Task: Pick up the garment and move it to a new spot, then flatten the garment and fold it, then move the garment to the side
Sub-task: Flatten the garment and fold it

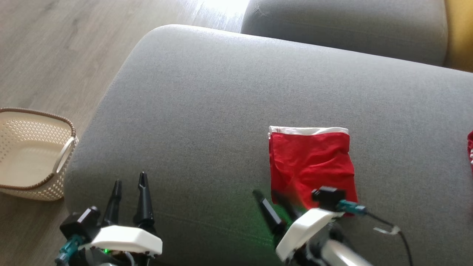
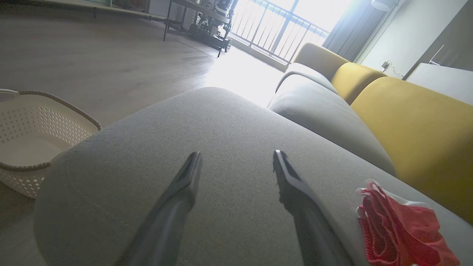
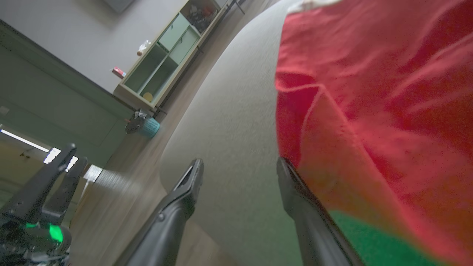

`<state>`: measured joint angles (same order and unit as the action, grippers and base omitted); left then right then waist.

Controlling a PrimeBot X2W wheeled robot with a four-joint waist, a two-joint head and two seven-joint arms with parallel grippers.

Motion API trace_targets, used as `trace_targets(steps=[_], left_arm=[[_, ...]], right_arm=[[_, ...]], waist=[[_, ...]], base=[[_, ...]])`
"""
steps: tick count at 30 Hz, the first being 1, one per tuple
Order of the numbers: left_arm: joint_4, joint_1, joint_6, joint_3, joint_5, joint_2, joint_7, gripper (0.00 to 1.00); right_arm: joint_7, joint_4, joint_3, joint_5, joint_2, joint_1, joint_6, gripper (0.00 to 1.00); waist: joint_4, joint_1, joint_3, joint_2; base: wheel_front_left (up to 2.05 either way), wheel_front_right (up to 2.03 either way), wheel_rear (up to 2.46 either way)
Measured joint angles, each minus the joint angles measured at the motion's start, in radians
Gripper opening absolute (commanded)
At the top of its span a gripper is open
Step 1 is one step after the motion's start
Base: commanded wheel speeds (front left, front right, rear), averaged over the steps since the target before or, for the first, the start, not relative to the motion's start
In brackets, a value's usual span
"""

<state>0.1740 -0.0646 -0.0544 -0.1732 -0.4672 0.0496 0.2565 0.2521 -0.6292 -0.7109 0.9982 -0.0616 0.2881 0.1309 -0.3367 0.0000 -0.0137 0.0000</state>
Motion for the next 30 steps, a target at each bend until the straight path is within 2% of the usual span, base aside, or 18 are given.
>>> trace_targets(steps=[3, 6, 12, 16, 21, 30], left_arm=[[0.000, -0.011, 0.000, 0.002, 0.000, 0.000, 0.000, 1.00], [0.000, -0.020, -0.009, 0.002, 0.000, 0.000, 0.000, 1.00], [-0.001, -0.019, -0.012, 0.005, 0.000, 0.000, 0.000, 1.00], [-0.002, -0.019, -0.016, 0.012, 0.000, 0.000, 0.000, 1.00], [-0.012, -0.019, -0.016, 0.016, 0.000, 0.000, 0.000, 1.00], [-0.055, -0.017, -0.017, 0.024, 0.003, 0.000, 0.000, 1.00]], right_arm=[[-0.001, 0.004, -0.072, 0.036, 0.000, -0.006, 0.000, 1.00], [-0.001, 0.020, -0.091, 0.061, 0.000, -0.004, 0.000, 1.00], [-0.001, 0.063, -0.084, 0.075, 0.000, 0.013, 0.000, 1.00], [-0.001, 0.133, -0.020, 0.031, 0.000, 0.014, 0.000, 1.00], [-0.001, 0.194, 0.153, -0.130, 0.000, 0.006, 0.000, 1.00], [0.000, 0.270, 0.506, -0.648, 0.000, -0.064, 0.000, 1.00]], waist=[[0.003, 0.0000, 0.003, 0.0000], [0.010, 0.0000, 0.007, 0.0000], [0.028, 0.0000, 0.016, 0.0000], [0.043, 0.0000, 0.021, 0.0000], [0.060, 0.0000, 0.025, 0.0000], [0.116, 0.0000, 0.022, 0.0000]], base=[[0.00, 0.00, 0.00], [0.00, 0.00, 0.00], [0.00, 0.00, 0.00], [0.00, 0.00, 0.00], [0.00, 0.00, 0.00], [0.00, 0.00, 0.00]])
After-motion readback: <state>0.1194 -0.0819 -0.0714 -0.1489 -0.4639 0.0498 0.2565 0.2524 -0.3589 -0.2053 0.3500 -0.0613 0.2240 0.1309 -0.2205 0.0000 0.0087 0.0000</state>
